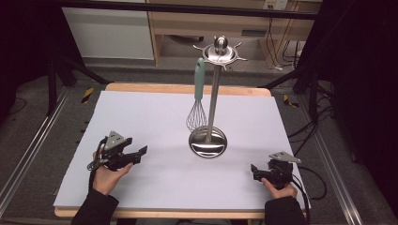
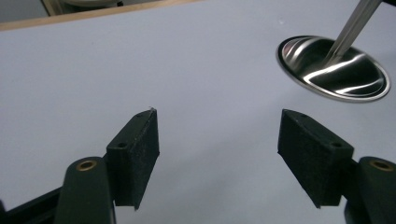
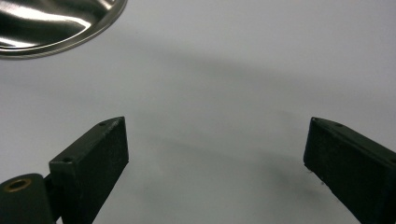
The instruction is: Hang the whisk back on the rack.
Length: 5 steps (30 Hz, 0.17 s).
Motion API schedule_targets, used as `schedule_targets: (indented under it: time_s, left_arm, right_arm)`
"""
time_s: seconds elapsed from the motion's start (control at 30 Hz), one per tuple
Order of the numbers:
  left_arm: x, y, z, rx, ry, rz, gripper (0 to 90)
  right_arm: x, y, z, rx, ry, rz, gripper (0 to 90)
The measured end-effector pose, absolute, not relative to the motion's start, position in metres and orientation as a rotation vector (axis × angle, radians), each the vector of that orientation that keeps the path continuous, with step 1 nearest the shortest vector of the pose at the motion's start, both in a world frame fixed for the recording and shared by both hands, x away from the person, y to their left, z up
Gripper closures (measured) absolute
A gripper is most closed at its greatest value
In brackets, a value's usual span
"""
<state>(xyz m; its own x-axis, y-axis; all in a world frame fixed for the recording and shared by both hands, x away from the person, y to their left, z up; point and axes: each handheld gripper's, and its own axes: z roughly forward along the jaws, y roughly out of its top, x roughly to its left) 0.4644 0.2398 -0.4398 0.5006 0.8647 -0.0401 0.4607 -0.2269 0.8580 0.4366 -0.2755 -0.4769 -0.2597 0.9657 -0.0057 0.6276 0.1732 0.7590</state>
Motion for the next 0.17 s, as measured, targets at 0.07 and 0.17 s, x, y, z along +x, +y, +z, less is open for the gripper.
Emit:
schedule_targets:
  time_s: [0.07,0.17]
  left_arm:
    - [0.462,0.245,-0.444,1.859,1.115,0.572,27.7]
    - [0.461,0.253,-0.451,1.871,1.146,0.575,27.4]
  right_arm:
    - [0.437,-0.275,-0.478,1.513,1.958,0.890,7.1]
    - [0.436,-0.277,-0.478,1.510,1.958,0.886,7.1]
